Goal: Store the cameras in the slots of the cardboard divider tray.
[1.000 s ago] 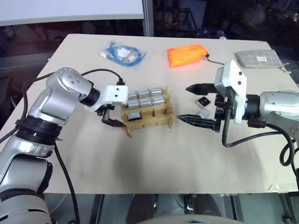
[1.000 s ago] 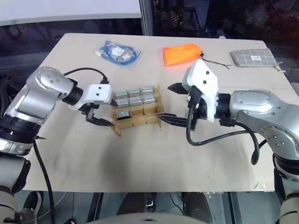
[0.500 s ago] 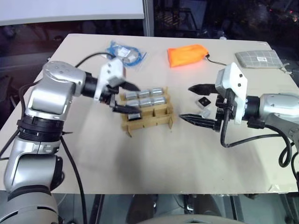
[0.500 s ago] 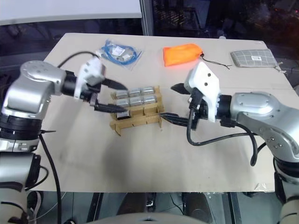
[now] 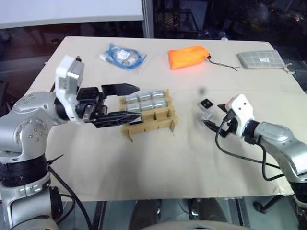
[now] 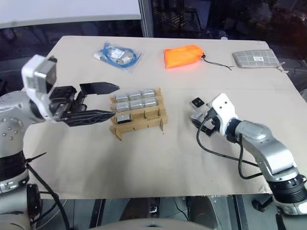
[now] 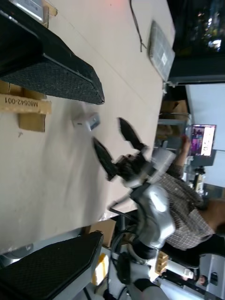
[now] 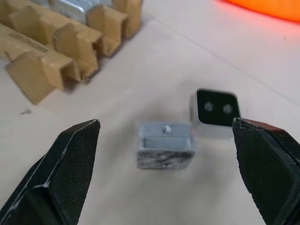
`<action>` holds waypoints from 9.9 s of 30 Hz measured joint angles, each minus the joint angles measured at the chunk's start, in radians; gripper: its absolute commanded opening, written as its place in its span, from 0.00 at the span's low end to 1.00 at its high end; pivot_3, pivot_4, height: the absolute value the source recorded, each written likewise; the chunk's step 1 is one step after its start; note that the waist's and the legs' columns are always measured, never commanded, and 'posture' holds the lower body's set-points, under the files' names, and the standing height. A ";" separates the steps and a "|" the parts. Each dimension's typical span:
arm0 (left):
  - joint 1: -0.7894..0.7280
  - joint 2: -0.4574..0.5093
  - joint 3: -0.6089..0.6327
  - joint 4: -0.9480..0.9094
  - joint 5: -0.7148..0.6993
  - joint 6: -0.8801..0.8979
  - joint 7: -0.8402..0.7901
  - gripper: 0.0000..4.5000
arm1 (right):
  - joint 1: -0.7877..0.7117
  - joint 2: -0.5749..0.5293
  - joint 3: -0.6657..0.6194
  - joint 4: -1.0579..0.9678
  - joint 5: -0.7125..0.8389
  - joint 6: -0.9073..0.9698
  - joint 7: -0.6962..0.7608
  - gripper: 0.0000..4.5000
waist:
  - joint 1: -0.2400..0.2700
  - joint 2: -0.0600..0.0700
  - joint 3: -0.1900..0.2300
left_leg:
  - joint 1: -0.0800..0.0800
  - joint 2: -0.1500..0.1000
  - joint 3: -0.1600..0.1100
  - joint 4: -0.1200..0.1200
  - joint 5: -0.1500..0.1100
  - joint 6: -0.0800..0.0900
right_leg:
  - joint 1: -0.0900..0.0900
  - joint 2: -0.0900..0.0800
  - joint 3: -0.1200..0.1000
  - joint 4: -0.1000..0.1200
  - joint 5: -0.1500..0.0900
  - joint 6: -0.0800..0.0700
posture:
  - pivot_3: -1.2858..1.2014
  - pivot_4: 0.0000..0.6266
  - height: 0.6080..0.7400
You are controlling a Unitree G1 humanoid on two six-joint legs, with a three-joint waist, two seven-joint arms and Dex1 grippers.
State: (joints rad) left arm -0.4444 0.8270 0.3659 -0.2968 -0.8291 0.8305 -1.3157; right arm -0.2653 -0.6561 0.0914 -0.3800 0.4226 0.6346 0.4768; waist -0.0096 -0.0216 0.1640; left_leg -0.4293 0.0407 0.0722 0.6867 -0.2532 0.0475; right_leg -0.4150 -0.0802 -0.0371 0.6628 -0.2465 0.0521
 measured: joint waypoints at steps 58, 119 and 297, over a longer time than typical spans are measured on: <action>0.414 0.192 0.113 -0.259 -0.006 -0.085 0.239 1.00 | -0.681 0.016 0.238 1.106 -0.445 -1.024 0.956 0.16 | -0.003 0.007 0.006 | 0.005 0.001 0.003 -0.003 0.001 -0.002 | 0.002 0.000 0.002 0.000 0.000 -0.001 | 0.52 0.24 1.00; 0.446 0.326 0.128 0.073 0.259 -0.358 -0.023 1.00 | -0.846 0.503 0.462 0.782 -0.519 -0.342 0.669 0.16 | -0.027 0.009 0.007 | -0.002 0.000 0.003 -0.004 0.001 -0.003 | -0.006 0.001 0.000 0.001 0.000 -0.001 | 0.52 0.24 1.00; -0.149 -0.157 -0.316 0.250 0.394 -0.293 0.099 0.99 | -0.079 -0.152 -0.224 -0.270 0.304 0.320 0.243 1.00 | 0.018 0.006 0.008 | -0.003 0.001 -0.001 -0.003 0.000 0.000 | -0.002 -0.001 -0.001 -0.003 0.000 0.001 | 0.52 0.24 1.00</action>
State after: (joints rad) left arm -0.5936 0.6700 0.0499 -0.0473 -0.4355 0.5371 -1.2169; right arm -0.3446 -0.8081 -0.1328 -0.6500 0.7264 0.9548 0.7198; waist 0.0086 -0.0155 0.1717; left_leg -0.4325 0.0421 0.0713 0.6838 -0.2533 0.0475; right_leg -0.4169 -0.0811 -0.0377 0.6599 -0.2470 0.0529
